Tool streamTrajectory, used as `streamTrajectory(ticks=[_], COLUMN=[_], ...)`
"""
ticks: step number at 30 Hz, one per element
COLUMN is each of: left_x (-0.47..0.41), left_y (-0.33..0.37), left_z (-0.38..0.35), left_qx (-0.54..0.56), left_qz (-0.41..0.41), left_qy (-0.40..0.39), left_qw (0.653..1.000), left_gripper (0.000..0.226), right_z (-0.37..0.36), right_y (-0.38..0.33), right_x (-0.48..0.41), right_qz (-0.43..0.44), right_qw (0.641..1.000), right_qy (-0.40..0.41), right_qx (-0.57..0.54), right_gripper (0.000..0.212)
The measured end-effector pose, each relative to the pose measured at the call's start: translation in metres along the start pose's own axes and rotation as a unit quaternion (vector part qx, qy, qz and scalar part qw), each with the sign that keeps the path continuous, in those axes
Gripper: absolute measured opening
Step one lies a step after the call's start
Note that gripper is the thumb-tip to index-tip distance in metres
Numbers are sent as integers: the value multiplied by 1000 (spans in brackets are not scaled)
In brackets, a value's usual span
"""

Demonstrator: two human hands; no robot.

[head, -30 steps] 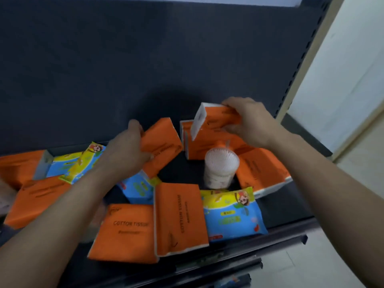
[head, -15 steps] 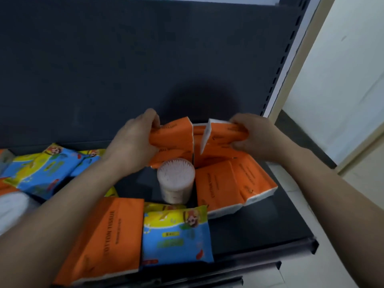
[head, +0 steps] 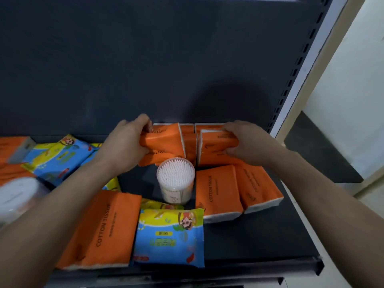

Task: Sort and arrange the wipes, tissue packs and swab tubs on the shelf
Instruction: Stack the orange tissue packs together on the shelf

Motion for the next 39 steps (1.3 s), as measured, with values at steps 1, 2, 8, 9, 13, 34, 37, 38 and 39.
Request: streamTrajectory(ticks=[1, 2, 8, 9, 13, 34, 37, 38, 39], left_x=[0, -1, -6, -6, -3, -15, -14, -14, -14], left_y=[-1, -1, -1, -2, -6, -20, -20, -20, -20], left_z=[-1, -3, -21, -24, -34, -49, -50, -50, -50], left_qx=[-8, -19, -54, -55, -30, -40, -50, -47, -44], left_qz=[-3, -7, -47, -49, -72, -107, -111, -112, -112], left_qy=[-8, -20, -93, -104, -160, -163, -141, -137, -136], left_qw=[1000, 1000, 993, 992, 984, 980, 983, 983, 983], left_gripper=[38, 38, 39, 39, 46, 46, 50, 50, 51], right_z=[0, -1, -7, -7, -6, -29, -31, -30, -30], right_y=[-1, -2, -9, -10, -16, -13, -9, -8, -7], right_x=[-1, -2, -1, -1, 0, 1, 3, 3, 3], right_qz=[0, 2, 0, 2, -2, -58, -64, -67, -67], right_qw=[1000, 1000, 1000, 999, 997, 990, 989, 990, 992], right_qy=[1, 0, -24, -31, -78, -128, -121, -108, -97], right_qx=[2, 4, 10, 10, -3, -15, -55, -55, -49], right_gripper=[48, 47, 33, 33, 35, 48, 44, 41, 40])
Point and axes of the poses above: each hand's wrist, its own x-axis away from the middle knuckle, its own z-axis out of the back of the hand, y = z × x, the point moved 4 cm from there along -x, towards the middle knuckle, and after that the axes turned 10 degrees about x, right-handed, at the moved point
